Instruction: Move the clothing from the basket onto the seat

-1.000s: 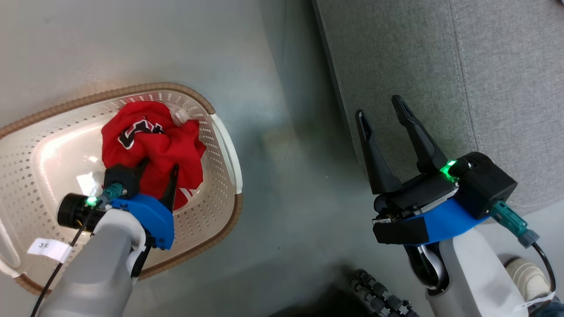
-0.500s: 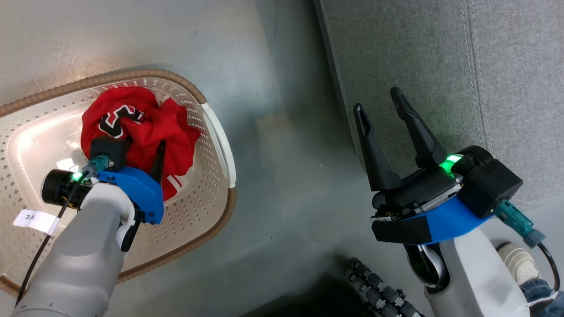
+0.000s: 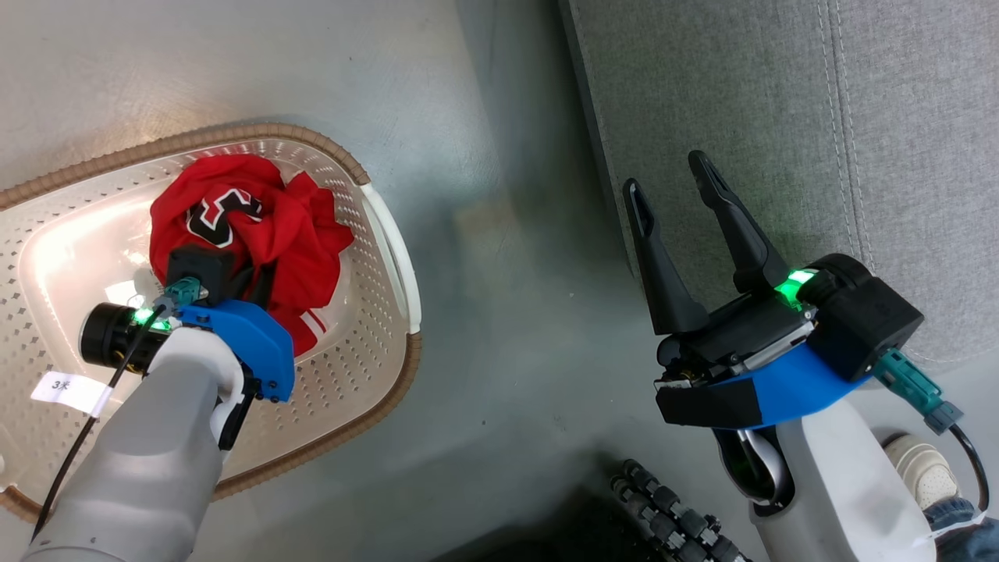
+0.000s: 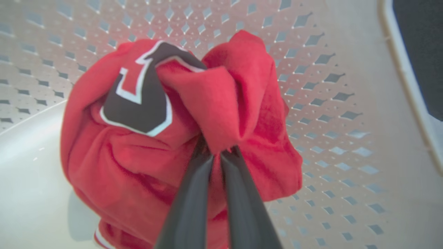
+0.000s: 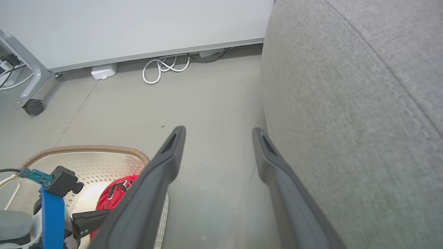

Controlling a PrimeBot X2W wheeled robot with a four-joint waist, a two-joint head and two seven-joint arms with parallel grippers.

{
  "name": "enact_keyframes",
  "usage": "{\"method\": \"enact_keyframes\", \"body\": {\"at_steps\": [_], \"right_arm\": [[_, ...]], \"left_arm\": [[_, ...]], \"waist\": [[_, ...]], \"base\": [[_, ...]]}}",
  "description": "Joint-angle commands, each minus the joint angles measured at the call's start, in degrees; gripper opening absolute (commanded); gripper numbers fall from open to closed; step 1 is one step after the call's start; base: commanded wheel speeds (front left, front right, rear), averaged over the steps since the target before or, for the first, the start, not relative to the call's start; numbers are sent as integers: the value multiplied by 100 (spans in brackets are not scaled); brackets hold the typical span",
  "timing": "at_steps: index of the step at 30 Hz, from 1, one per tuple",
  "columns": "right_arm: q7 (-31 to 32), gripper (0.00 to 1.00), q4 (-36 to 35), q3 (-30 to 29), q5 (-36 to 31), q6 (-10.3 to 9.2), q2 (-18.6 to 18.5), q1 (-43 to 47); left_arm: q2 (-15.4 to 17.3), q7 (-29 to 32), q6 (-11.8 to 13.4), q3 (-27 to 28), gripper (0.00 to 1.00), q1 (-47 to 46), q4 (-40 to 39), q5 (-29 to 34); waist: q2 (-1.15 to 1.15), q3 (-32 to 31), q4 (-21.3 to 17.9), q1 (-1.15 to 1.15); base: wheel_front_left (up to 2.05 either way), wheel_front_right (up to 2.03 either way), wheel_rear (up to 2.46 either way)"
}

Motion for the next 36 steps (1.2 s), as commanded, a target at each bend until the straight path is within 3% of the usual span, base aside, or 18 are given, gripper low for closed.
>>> {"method": "enact_keyframes", "body": {"at_steps": [1,14,26,36], "right_arm": [[-32,100,23,-5,-32,3,7,-66],[-31,100,217,-63,-245,3,5,-153],[79,100,704,-220,-598,3,0,157],[383,100,866,-360,-712,3,0,719]], "left_arm": [[59,-15,-10,-40,0,-71,-27,-57],[70,-15,-10,-321,0,170,-421,-531],[-227,-15,-10,-619,0,934,-1111,-905],[-495,-16,-10,-869,0,1444,-1806,-723]], "waist": [[0,-12,10,0],[0,-749,431,0],[0,-2462,1217,0],[0,-3862,1714,0]], "base": [[0,0,0],[0,0,0],[0,0,0],[0,0,0]]}}
